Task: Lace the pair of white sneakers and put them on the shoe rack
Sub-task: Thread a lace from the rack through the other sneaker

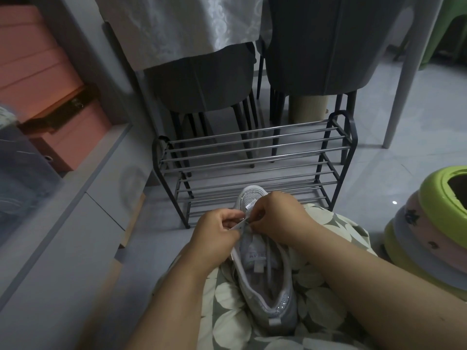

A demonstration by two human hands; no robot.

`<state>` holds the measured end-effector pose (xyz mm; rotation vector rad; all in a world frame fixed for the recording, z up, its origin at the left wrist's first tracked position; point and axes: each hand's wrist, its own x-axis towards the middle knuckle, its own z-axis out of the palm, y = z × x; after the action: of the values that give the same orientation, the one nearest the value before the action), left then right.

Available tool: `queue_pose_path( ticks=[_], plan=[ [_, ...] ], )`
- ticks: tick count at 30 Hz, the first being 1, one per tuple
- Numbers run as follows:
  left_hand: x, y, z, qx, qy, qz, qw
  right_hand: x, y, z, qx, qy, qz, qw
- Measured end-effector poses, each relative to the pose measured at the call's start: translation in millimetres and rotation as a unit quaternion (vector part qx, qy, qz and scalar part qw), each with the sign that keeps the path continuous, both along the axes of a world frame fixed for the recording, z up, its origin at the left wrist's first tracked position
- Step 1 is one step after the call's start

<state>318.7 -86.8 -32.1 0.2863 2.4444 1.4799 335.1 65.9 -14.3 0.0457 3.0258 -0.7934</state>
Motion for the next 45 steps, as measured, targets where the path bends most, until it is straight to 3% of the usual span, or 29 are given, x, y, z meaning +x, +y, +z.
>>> queue_pose_path(
  ticks=[12,18,31,37,45],
  plan=[
    [-2,-8,-6,0.094,-0.057,-0.009,0.994,-2,-2,-6,0.032,0.019,0.016,0.999],
    [-2,-7,-9,0.099,-0.06,0.011,0.993,-4,2,0,0.029,-0.006,0.054,0.998],
    [-6,-6,-12,0.101,-0.058,0.002,0.993,-6,-4,-3,0.076,0.006,0.038,0.996],
    [-4,-6,-10,0.104,-0.053,0.002,0.993,-7,-5,-8,0.1,0.048,0.055,0.992],
    [3,-4,-4,0.109,-0.031,0.013,0.993,-3,14,11,0.084,-0.024,0.096,0.992]
  ],
)
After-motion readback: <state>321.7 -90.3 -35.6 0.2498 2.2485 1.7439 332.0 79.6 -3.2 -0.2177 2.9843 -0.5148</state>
